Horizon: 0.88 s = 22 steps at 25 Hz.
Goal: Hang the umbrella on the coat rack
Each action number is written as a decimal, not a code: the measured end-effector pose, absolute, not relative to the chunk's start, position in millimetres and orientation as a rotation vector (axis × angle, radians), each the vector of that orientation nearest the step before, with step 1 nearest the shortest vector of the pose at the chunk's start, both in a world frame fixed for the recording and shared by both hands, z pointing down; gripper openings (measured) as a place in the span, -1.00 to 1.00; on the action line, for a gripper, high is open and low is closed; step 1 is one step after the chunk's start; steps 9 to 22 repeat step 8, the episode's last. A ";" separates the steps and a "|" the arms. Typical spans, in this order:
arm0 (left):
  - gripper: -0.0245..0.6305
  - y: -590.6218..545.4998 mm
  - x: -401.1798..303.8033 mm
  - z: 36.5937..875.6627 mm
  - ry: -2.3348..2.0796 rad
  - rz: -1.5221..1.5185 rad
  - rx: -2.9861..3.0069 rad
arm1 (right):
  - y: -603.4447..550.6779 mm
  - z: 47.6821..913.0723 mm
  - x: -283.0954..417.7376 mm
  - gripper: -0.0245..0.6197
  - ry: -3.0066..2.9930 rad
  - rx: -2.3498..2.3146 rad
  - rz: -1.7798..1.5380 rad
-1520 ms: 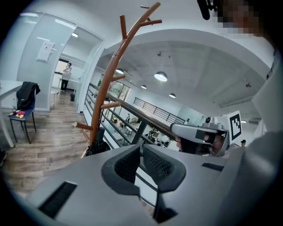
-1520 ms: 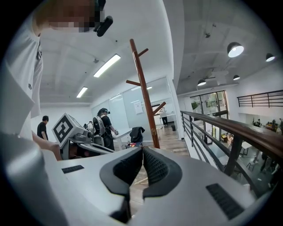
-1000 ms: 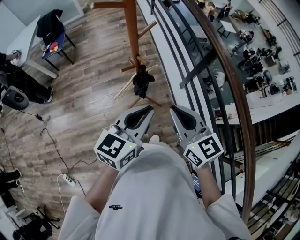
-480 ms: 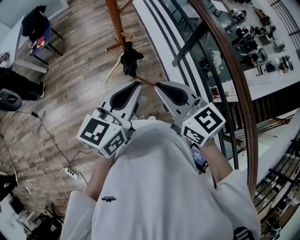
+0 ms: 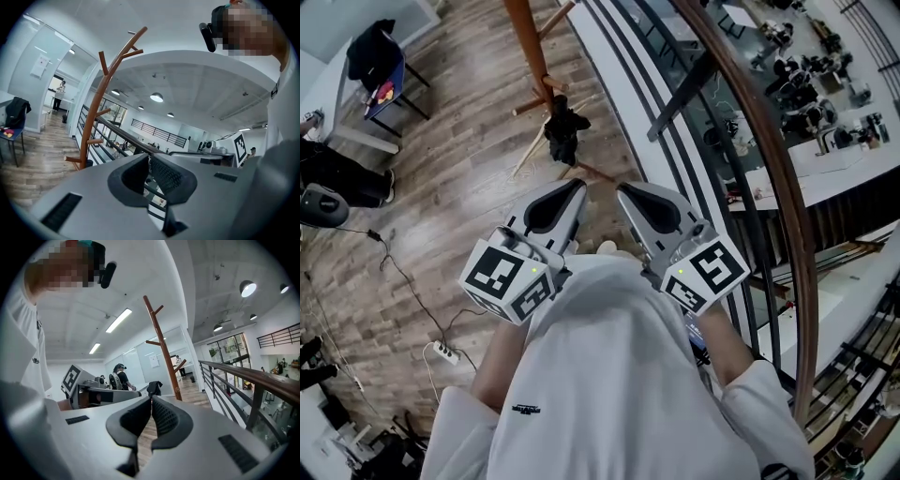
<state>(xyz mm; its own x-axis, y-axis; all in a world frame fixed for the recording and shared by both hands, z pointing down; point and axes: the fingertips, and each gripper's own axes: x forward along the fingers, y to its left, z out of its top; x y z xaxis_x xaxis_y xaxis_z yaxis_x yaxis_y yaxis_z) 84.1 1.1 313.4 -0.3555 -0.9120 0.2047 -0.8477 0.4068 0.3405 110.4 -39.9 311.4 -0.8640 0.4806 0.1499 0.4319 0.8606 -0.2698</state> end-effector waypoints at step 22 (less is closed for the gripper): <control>-0.82 -5.6 95.1 320.0 -2.283 -0.278 1.504 | -41.7 320.2 118.2 -0.82 -2.791 -0.689 0.329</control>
